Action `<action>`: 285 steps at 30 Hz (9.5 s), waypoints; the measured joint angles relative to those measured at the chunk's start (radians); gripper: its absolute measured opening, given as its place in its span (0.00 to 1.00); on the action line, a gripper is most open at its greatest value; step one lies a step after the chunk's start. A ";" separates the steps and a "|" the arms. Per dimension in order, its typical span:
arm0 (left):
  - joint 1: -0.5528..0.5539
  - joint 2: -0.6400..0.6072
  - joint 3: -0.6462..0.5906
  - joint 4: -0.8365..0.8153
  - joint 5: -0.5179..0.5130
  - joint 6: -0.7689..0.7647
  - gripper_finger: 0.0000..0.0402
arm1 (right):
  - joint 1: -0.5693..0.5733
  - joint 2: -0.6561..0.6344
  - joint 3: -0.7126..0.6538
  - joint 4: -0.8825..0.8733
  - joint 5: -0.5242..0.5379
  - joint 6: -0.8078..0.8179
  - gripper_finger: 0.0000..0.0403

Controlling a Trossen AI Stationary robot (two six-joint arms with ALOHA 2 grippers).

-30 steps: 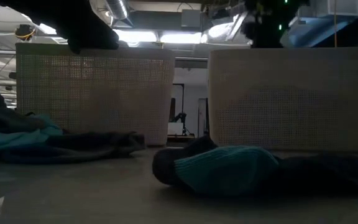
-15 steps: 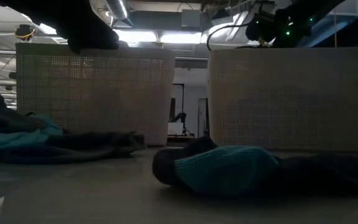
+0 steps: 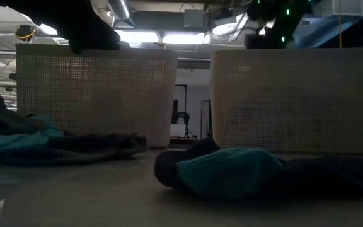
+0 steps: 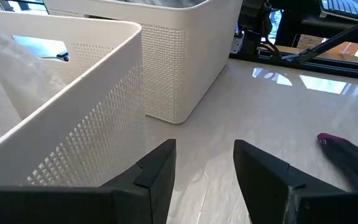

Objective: Sort clothes
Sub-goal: Put the blue patient gown into the right white bin, then put the dark blue sock into the right white bin, then put the gray sock into the right white bin

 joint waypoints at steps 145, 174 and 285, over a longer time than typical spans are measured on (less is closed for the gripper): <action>0.000 0.000 0.000 0.026 0.000 0.069 0.38 | 0.529 -0.012 0.251 -0.062 0.301 0.180 0.21; 0.000 0.000 0.000 0.027 0.000 0.076 0.38 | 0.720 0.465 0.169 0.540 -0.240 0.252 0.55; 0.000 -0.001 0.000 0.031 0.000 0.097 0.38 | 0.844 -0.182 0.127 -0.186 0.176 0.462 0.55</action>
